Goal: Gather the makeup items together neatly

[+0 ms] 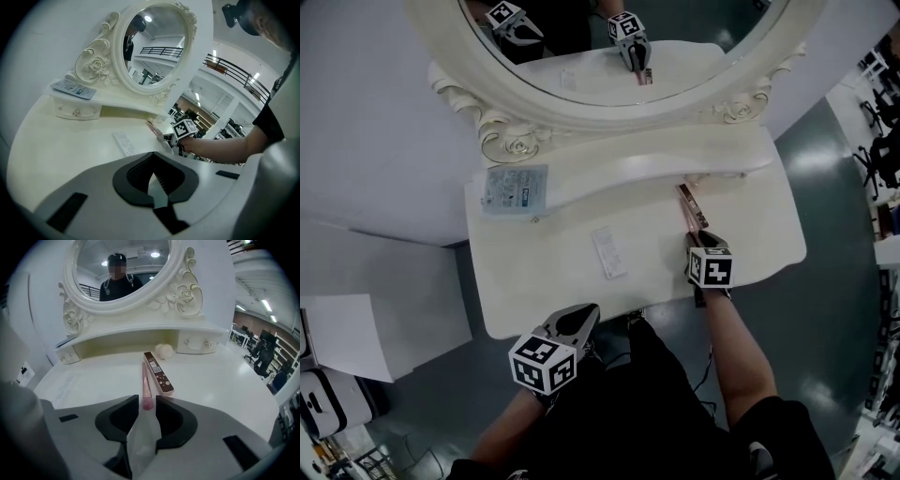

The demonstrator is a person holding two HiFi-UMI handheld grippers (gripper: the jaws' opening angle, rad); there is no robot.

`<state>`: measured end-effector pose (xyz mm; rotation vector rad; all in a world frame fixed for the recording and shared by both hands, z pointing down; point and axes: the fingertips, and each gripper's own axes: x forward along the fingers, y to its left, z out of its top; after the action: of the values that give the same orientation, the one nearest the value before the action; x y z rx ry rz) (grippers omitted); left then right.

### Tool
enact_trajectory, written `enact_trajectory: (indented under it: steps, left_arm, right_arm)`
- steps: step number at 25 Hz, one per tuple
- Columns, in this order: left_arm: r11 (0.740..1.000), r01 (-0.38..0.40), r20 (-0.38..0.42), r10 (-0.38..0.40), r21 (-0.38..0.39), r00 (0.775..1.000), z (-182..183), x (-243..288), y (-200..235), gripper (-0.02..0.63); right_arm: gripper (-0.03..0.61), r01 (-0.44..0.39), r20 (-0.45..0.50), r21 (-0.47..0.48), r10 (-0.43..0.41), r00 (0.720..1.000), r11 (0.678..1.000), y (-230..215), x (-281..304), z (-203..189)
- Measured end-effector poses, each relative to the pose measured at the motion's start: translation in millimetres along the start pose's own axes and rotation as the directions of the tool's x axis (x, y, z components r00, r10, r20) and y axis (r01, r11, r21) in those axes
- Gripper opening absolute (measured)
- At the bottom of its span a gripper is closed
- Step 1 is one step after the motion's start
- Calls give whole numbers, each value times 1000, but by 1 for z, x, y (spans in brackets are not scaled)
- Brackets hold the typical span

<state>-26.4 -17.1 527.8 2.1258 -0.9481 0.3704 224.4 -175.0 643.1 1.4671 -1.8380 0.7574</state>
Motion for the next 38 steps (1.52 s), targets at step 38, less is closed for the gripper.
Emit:
enact_trajectory:
  steps: [38]
  left_arm:
    - [1000,6,2,-6,25,1000,-14,-45,14,9]
  right_arm:
    - [37,-41,18,-126,43,999,991,133,-18,-29]
